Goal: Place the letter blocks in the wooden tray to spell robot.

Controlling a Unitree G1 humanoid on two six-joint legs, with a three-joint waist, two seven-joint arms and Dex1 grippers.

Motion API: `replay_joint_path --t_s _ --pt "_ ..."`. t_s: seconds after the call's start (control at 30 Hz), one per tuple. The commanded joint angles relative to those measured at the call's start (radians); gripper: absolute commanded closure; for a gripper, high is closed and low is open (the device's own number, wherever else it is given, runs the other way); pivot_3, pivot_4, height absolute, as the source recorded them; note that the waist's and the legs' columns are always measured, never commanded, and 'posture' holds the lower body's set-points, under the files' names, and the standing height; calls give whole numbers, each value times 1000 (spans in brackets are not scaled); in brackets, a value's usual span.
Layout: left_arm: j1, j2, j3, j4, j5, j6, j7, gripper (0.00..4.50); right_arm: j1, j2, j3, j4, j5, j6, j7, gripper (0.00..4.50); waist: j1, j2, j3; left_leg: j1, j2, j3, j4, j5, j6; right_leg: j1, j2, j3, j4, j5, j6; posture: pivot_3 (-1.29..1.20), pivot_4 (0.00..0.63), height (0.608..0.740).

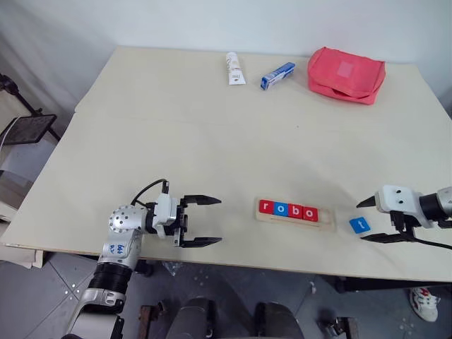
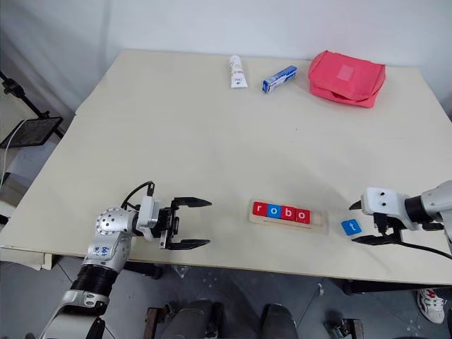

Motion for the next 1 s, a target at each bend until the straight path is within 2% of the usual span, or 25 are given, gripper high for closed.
replay_joint_path --t_s 0.03,0.23,0.27,0.53,0.67,0.77,1.0 --pt "14 6 7 -40 -17 3 12 0 -9 5 14 30 -25 -38 12 860 0 0 0 0 0 0 0 0 0 0 0 0 0 0 0 0 150 740" --pt "15 4 3 -42 -17 3 19 0 2 -11 6 29 -28 -49 10 2823 0 0 0 3 0 0 1 0 0 5 0 -1 -2 0 0 0 150 740" --pt "14 3 2 -40 -17 2 19 0 7 -16 -4 13 -24 -29 -4 3026 0 0 0 4 0 0 1 0 0 6 0 -1 -3 0 0 0 150 740" --pt "-22 -18 -7 17 -13 -19 1 0 141 -64 -148 -394 139 442 -41 3041 4 1 0 3 0 -1 1 0 0 6 0 -1 -3 0 0 0 150 740" --pt "-48 -36 -10 50 -9 -30 -9 0 168 -79 -164 -560 180 625 -65 3041 4 1 0 3 0 -2 1 0 0 6 0 -1 -3 0 0 0 150 740" --pt "-61 -44 -13 68 -7 -37 -16 0 155 -80 -137 -621 166 695 -87 3041 5 1 0 3 0 -2 1 0 -1 6 0 -1 -4 0 0 0 150 740" --pt "-63 -50 -14 74 -8 -42 -22 0 90 -57 -36 -604 85 671 -105 3041 3 1 0 3 0 -2 1 0 -1 6 0 -2 -4 0 0 0 150 740"
